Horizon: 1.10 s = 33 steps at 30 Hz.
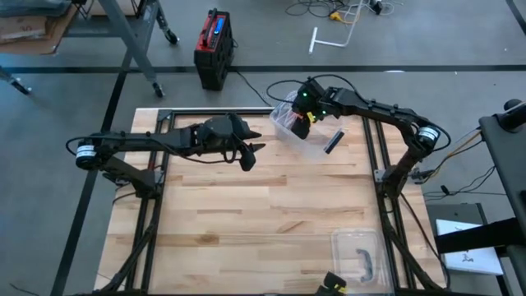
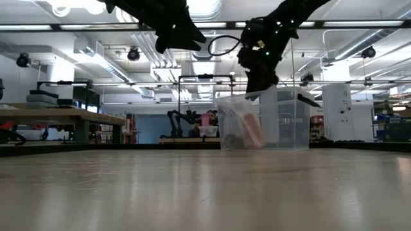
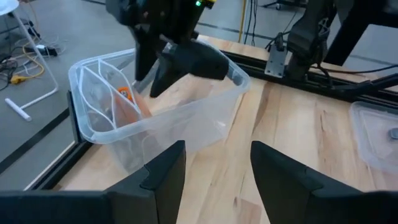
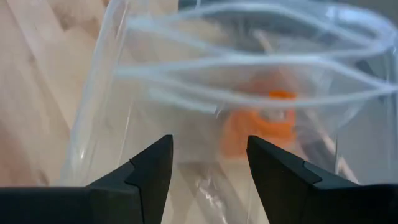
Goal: Roll bandage
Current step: Put the zip bag with the orange bandage into the transparent bin
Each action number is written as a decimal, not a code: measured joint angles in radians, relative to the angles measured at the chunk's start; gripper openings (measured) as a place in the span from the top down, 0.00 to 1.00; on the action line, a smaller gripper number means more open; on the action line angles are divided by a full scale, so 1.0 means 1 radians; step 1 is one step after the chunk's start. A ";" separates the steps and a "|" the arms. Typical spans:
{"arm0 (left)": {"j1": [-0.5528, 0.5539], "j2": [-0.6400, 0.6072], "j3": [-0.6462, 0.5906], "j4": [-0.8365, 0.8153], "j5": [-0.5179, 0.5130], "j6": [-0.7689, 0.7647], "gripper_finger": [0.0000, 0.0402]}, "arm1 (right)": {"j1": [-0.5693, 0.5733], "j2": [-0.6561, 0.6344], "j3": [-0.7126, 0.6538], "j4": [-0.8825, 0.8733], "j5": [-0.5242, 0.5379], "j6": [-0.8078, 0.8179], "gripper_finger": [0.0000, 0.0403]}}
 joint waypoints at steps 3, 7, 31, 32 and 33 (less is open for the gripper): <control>-0.003 0.000 -0.005 0.010 0.000 -0.006 0.58 | 0.007 -0.013 0.000 -0.069 -0.004 -0.016 0.51; -0.010 0.000 -0.006 0.018 0.000 -0.006 0.59 | 0.035 -0.013 0.000 -0.187 0.000 -0.015 0.51; -0.154 0.000 -0.003 0.080 0.001 0.051 0.53 | 0.430 -0.038 0.026 -0.232 0.034 0.233 0.51; -0.169 0.000 -0.001 0.082 0.001 0.065 0.53 | 0.443 -0.055 0.037 -0.248 0.056 0.245 0.51; -0.186 0.000 -0.001 0.082 -0.001 0.086 0.53 | 0.455 -0.075 0.047 -0.267 0.085 0.256 0.51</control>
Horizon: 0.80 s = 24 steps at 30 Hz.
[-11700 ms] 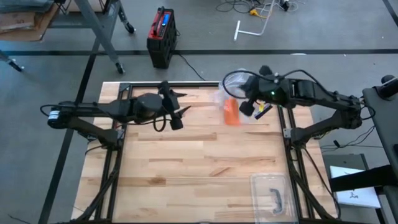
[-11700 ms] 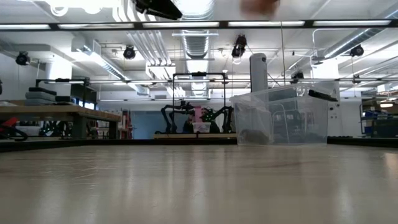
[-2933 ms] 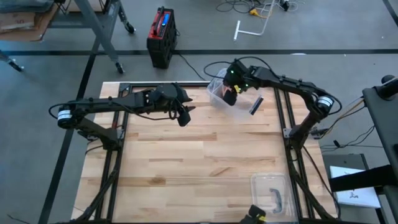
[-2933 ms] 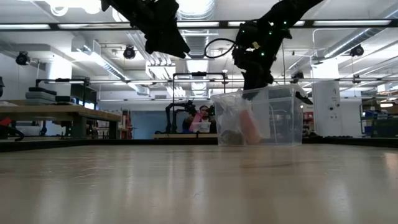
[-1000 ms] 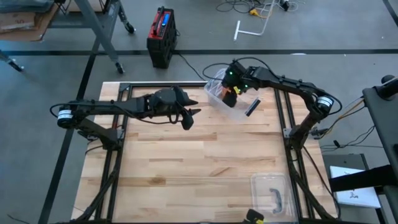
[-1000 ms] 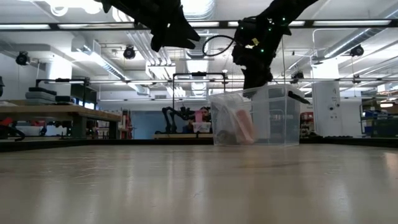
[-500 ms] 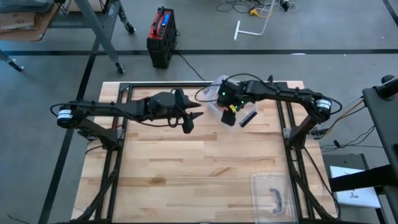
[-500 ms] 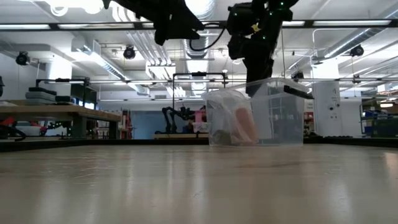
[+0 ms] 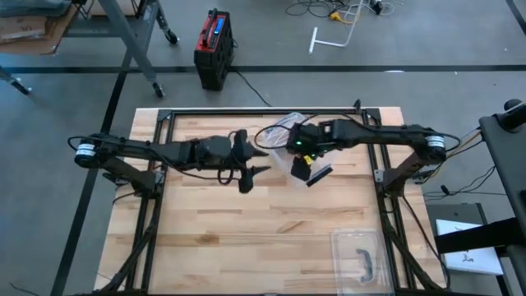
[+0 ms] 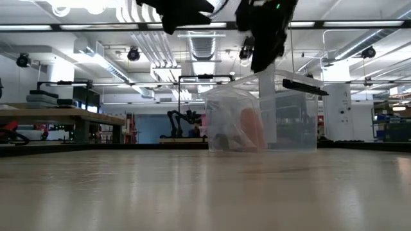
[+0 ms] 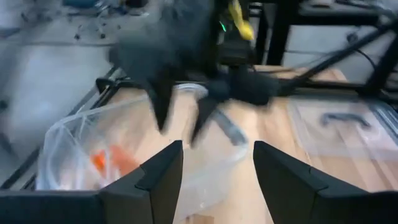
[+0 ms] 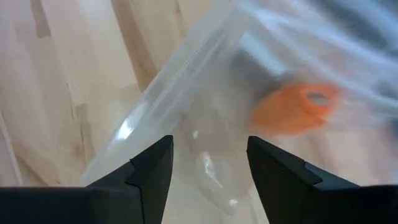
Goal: Roll bandage
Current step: Put the zip bag with the orange bandage into the transparent bin, then close the transparent bin on the table
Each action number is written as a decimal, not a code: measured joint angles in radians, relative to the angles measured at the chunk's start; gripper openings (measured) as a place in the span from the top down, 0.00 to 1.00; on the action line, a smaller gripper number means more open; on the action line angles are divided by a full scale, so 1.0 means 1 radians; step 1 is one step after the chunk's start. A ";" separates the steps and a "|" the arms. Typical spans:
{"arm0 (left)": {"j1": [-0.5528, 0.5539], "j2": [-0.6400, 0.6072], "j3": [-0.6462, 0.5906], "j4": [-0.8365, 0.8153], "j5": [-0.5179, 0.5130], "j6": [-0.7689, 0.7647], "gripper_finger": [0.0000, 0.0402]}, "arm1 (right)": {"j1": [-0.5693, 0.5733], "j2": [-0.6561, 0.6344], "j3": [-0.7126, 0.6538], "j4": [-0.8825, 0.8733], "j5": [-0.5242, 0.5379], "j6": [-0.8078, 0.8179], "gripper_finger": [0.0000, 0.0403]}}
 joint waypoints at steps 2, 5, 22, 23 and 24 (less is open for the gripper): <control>-0.046 0.000 0.000 -0.001 -0.001 0.046 0.53 | 0.034 -0.055 0.012 -0.033 0.065 0.023 0.51; -0.129 0.000 0.000 0.000 0.002 0.072 0.52 | 0.110 -0.150 0.011 -0.072 0.149 0.090 0.51; -0.516 0.233 -0.019 0.476 0.185 -0.089 0.61 | 0.954 -0.115 -0.216 -0.103 0.229 0.941 0.51; -0.536 0.265 -0.019 0.520 0.185 -0.115 0.62 | 0.984 -0.079 -0.216 -0.101 0.222 0.972 0.51; -0.554 0.294 -0.019 0.564 0.184 -0.128 0.62 | 1.010 -0.040 -0.217 -0.098 0.209 0.995 0.51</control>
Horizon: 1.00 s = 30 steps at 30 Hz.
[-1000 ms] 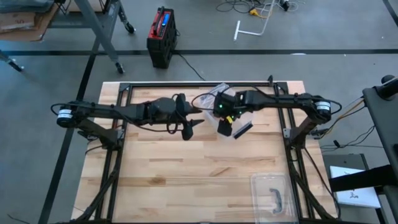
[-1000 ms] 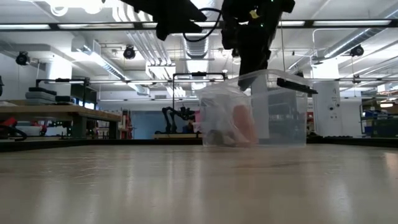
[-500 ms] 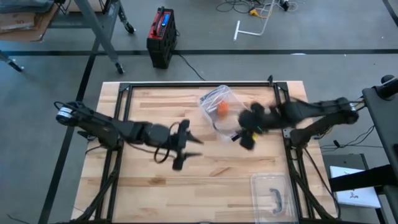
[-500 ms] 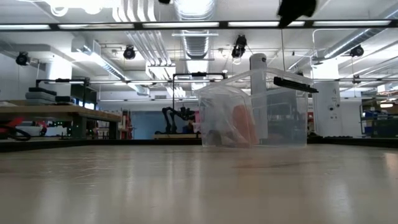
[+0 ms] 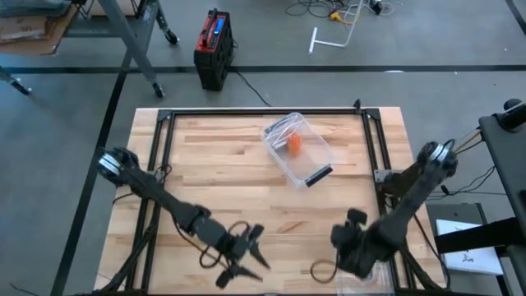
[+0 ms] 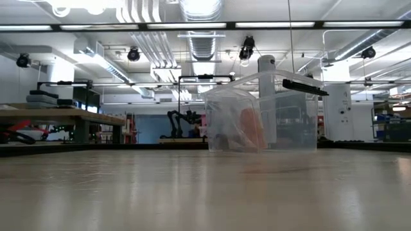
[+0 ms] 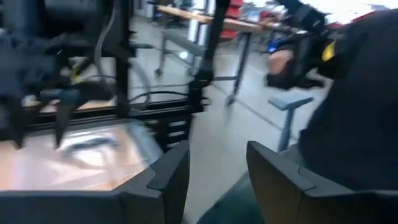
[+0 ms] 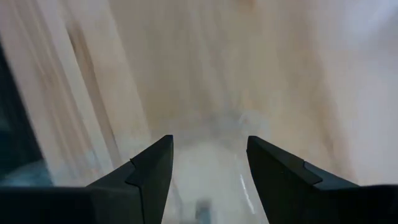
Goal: Roll bandage
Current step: Close the transparent bin on the table
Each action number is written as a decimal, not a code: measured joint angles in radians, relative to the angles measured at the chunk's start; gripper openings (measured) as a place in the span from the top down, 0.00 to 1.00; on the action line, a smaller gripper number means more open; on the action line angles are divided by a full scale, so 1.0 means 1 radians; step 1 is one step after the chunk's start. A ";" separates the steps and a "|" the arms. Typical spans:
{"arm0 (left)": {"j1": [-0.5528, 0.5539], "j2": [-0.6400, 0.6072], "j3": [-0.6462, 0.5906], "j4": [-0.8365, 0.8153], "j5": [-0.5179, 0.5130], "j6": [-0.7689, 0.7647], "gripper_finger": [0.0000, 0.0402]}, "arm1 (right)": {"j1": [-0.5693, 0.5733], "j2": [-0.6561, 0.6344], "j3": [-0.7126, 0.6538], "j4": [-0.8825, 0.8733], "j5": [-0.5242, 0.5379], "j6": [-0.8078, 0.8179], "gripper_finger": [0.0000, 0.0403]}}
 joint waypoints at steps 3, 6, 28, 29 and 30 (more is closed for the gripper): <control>-0.048 0.068 0.012 0.082 -0.046 -0.037 0.64 | 0.052 0.117 0.004 0.007 -0.079 0.033 0.51; -0.082 0.111 0.060 0.059 -0.160 -0.054 0.64 | 0.084 0.230 0.023 0.026 -0.137 0.035 0.51; -0.048 0.164 0.150 -0.461 -0.334 -0.120 0.62 | -0.032 0.351 0.253 0.127 0.100 -0.379 0.51; -0.030 0.164 0.154 -0.485 -0.305 -0.085 0.63 | -0.003 0.353 0.252 0.127 0.088 -0.349 0.51; -0.013 0.164 0.155 -0.505 -0.285 -0.049 0.64 | 0.023 0.359 0.252 0.130 0.057 -0.318 0.51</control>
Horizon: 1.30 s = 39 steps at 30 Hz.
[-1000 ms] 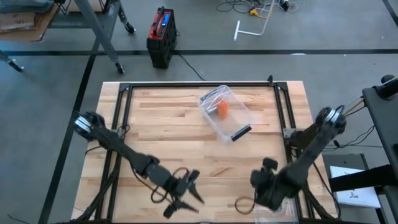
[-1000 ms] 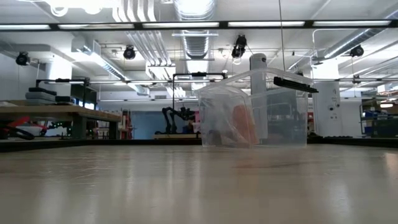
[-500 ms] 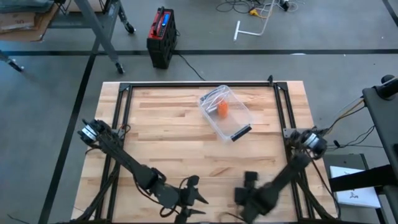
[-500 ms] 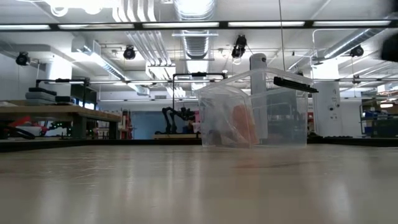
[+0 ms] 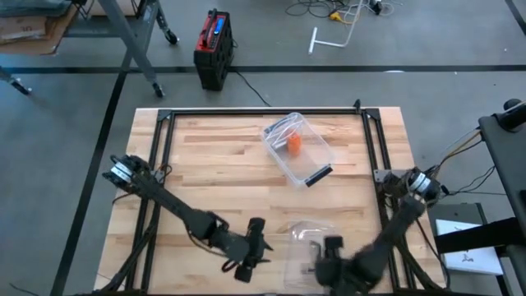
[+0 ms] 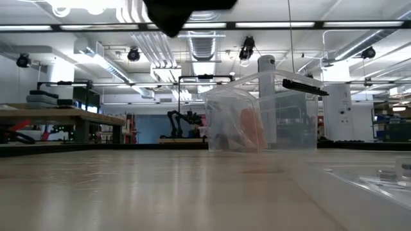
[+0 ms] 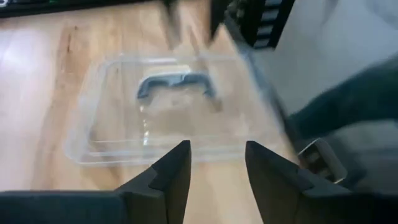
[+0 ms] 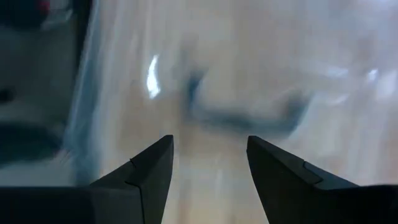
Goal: Roll bandage
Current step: Close the transparent bin on the table
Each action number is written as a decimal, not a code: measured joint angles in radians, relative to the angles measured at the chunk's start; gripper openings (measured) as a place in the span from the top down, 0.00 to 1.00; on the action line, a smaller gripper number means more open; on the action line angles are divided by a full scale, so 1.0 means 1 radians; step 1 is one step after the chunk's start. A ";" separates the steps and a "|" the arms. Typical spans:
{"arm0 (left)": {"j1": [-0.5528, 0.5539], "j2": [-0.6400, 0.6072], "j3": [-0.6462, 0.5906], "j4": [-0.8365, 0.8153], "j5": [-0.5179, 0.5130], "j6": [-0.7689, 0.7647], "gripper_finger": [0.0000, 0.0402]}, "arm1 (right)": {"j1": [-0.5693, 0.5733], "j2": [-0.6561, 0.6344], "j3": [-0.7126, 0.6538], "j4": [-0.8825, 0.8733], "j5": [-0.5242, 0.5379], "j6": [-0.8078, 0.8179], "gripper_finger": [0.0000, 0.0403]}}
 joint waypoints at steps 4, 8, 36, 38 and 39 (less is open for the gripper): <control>0.060 0.000 -0.001 -0.037 0.086 0.150 0.68 | 0.094 0.007 -0.002 -0.031 -0.119 0.143 0.51; 0.101 0.000 -0.002 -0.063 0.109 0.274 0.71 | 0.135 0.014 -0.011 -0.104 -0.205 0.230 0.51; 0.149 -0.002 -0.004 -0.401 0.080 0.461 0.57 | -0.002 0.030 -0.073 -0.173 -0.285 0.086 0.51; 0.148 -0.002 -0.004 -0.392 0.080 0.458 0.57 | 0.031 0.032 -0.077 -0.161 -0.311 0.180 0.51; 0.148 -0.002 -0.004 -0.390 0.080 0.450 0.57 | 0.042 0.036 -0.077 -0.156 -0.312 0.216 0.51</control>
